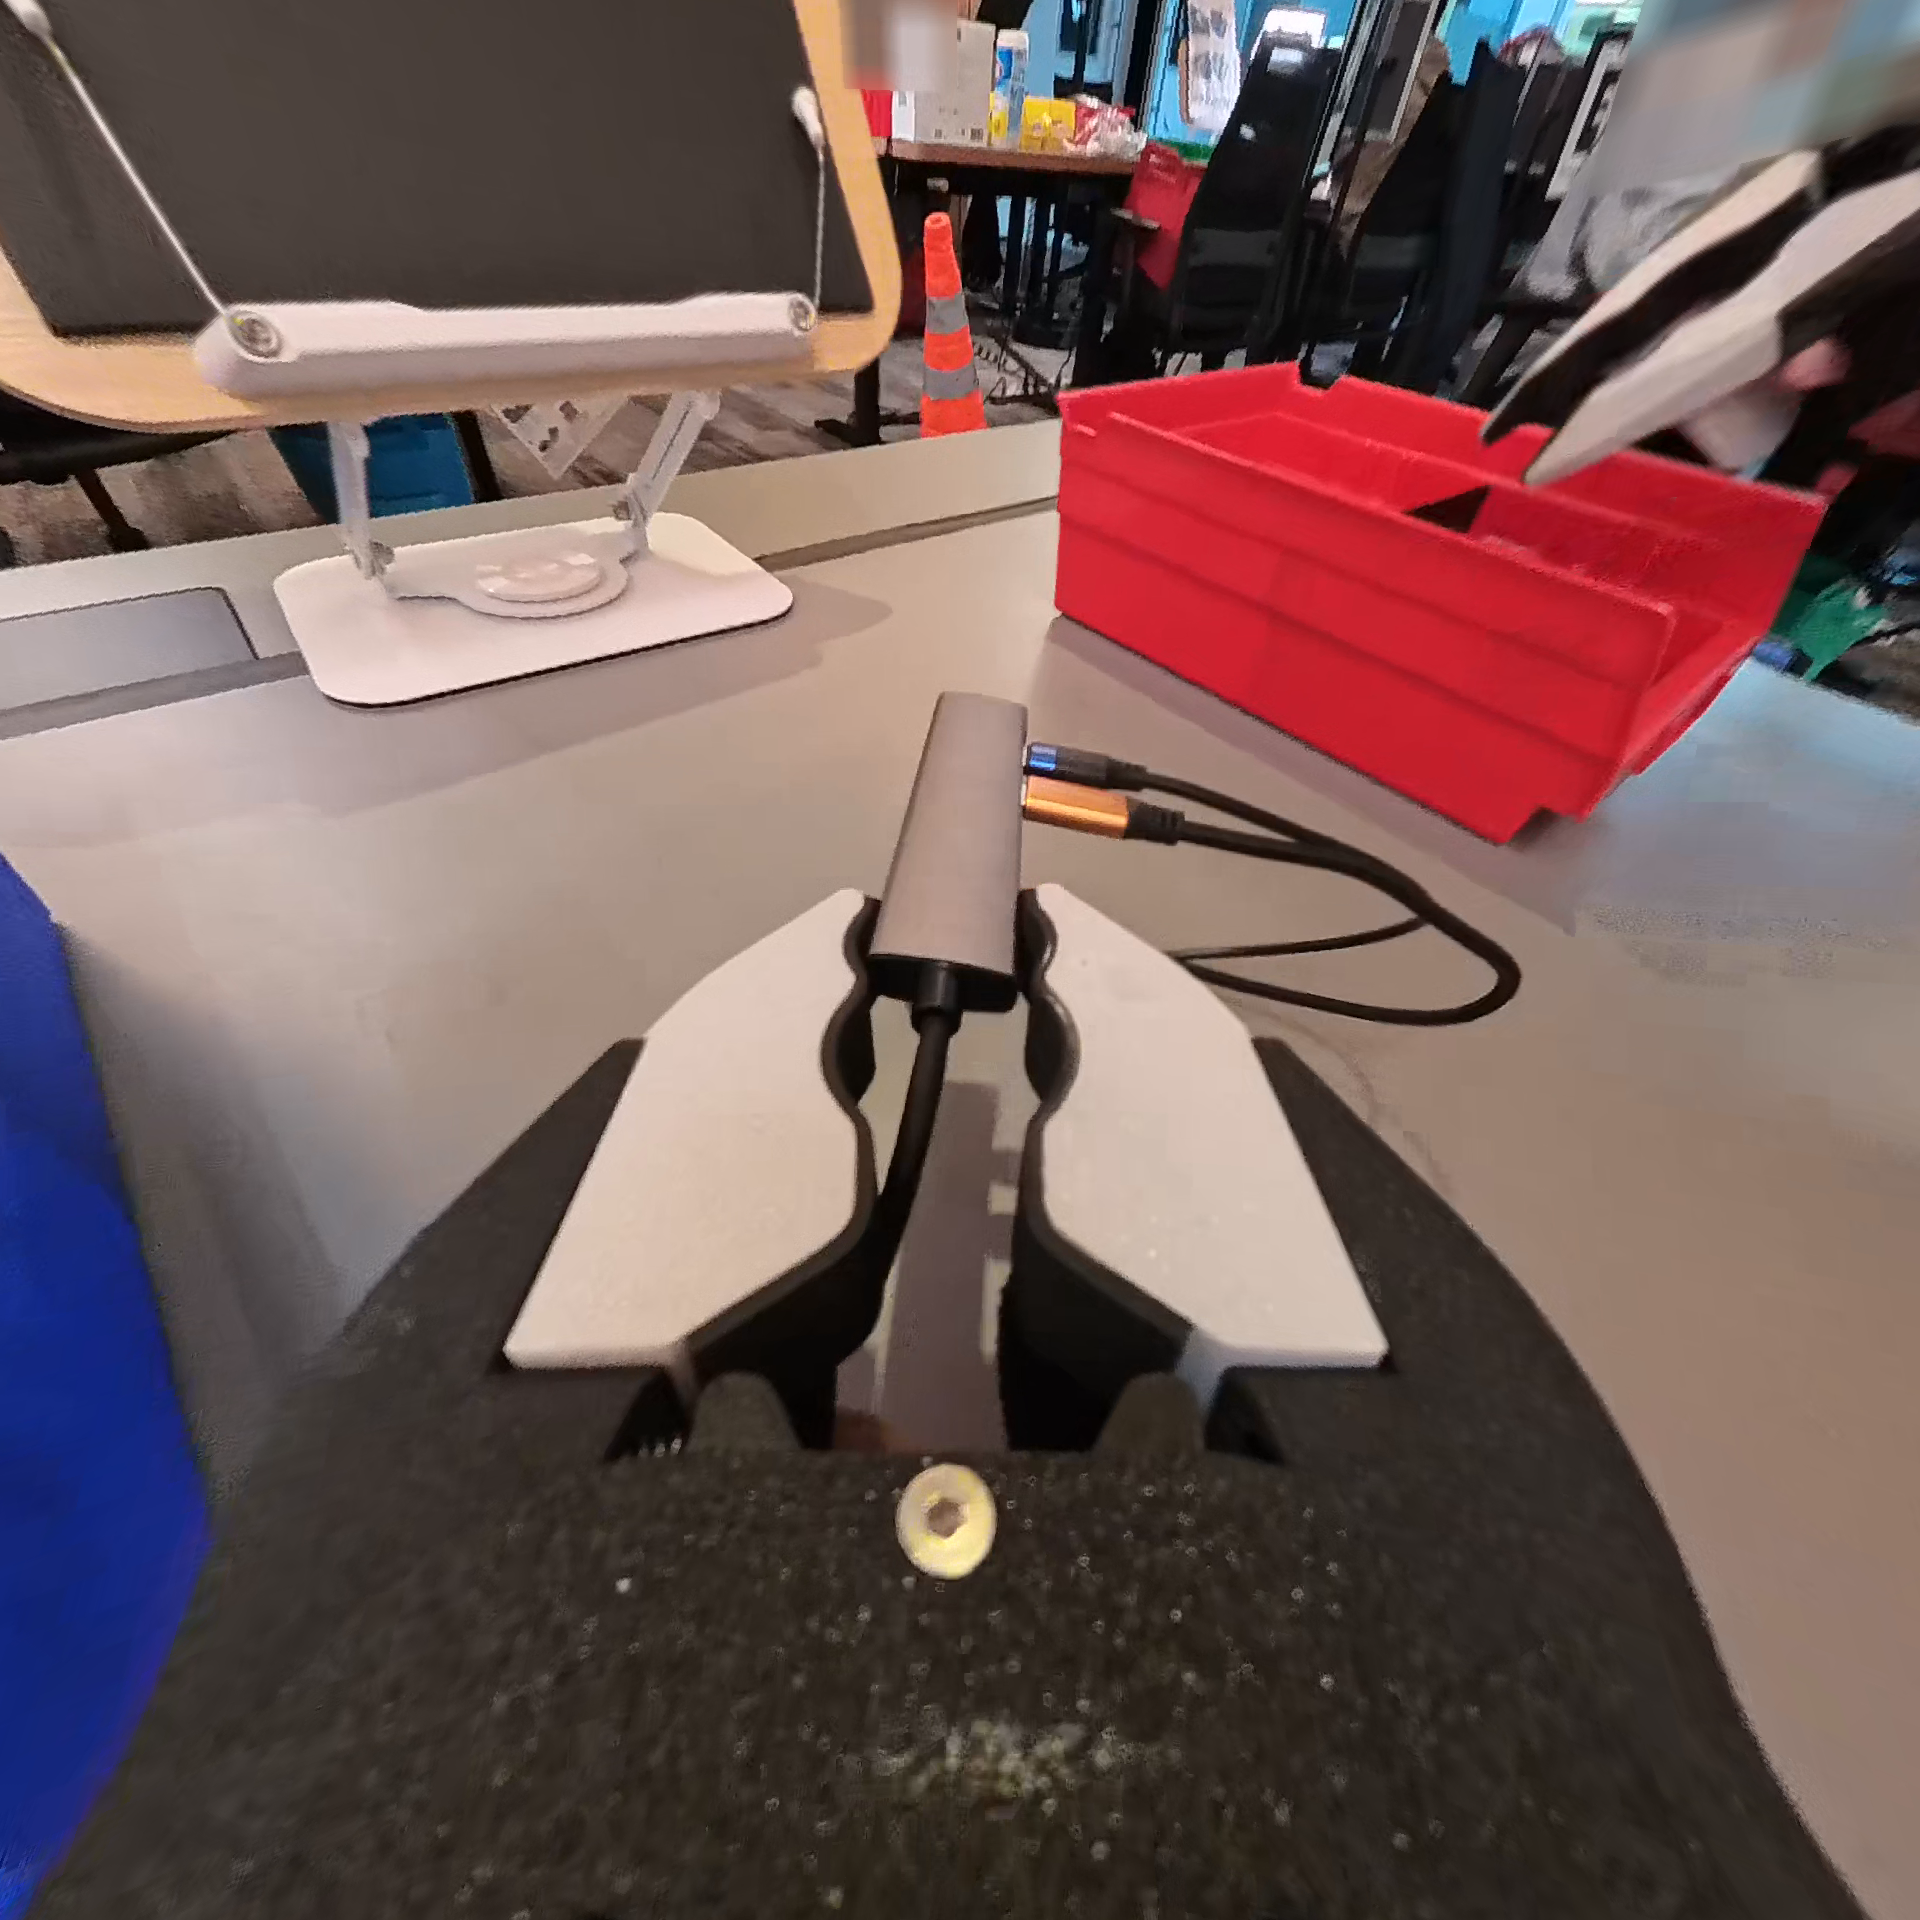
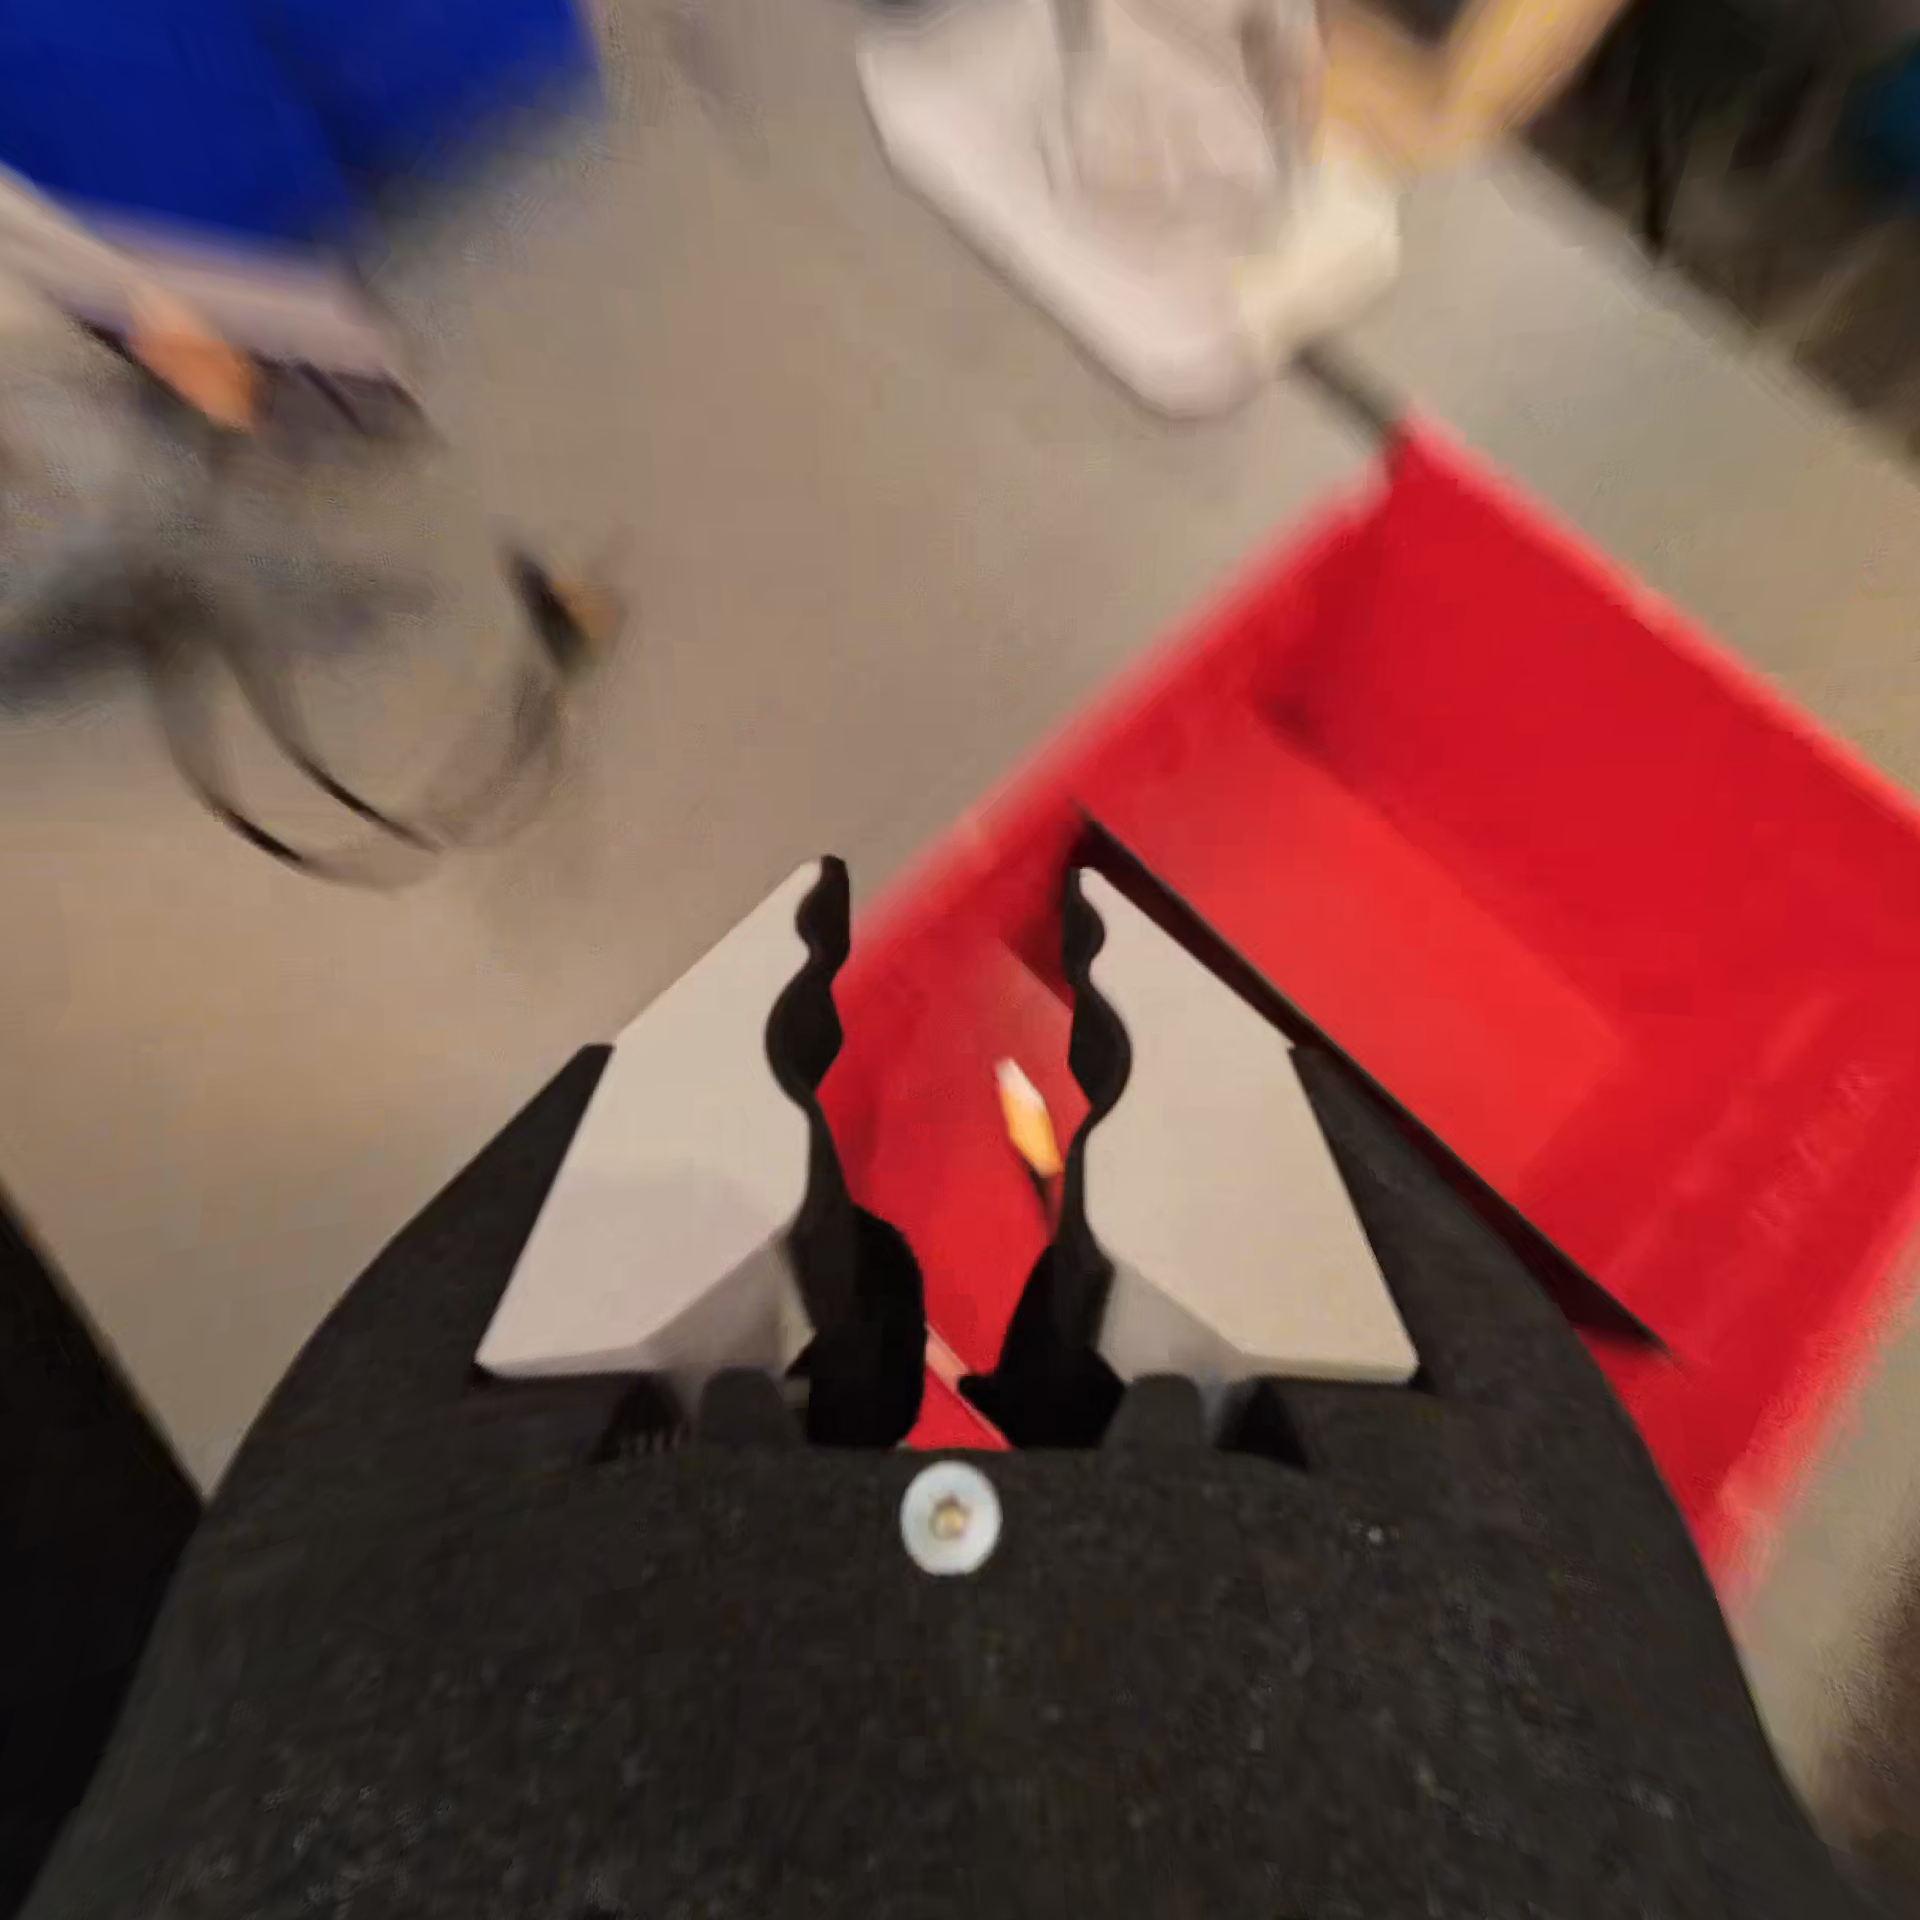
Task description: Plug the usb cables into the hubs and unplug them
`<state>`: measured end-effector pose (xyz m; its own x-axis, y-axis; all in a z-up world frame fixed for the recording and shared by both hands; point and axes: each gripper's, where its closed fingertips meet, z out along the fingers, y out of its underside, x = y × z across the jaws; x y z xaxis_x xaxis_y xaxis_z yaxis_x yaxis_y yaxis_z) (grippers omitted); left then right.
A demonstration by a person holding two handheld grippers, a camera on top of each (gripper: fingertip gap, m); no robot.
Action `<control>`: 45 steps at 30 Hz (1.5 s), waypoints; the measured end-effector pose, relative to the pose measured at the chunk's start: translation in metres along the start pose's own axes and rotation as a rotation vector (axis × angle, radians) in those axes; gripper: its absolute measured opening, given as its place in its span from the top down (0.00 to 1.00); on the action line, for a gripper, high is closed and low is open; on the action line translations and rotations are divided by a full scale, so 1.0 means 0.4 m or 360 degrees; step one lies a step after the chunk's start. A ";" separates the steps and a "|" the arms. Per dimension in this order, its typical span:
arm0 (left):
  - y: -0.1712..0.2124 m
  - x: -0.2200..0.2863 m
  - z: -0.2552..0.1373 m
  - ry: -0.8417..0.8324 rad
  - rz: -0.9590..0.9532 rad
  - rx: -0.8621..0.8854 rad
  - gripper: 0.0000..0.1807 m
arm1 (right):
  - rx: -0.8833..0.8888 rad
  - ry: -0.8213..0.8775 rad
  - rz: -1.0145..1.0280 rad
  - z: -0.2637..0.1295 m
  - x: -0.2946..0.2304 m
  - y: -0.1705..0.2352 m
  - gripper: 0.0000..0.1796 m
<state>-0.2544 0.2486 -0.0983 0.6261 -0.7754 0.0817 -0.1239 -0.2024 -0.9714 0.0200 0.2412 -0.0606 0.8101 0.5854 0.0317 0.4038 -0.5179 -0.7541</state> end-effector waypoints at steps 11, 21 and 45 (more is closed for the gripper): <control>-0.028 0.044 -0.017 -0.0025 -0.0033 0.0107 0.86 | 0.0681 -0.0051 -0.0081 0.220 -0.506 -0.147 0.83; -0.035 0.097 -0.021 -0.0082 0.0029 0.0155 0.87 | 0.0722 0.0191 0.0005 0.231 -0.493 -0.158 0.93; 0.037 0.128 0.006 0.0133 0.0149 -0.0247 0.85 | 0.0224 0.0610 -0.1316 0.224 -0.544 -0.119 0.94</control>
<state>-0.2222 0.2073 -0.1091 0.5410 -0.8409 0.0172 -0.2998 -0.2119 -0.9302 -0.2135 0.1944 -0.0901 0.3821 0.4756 0.7924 0.8818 0.0689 -0.4666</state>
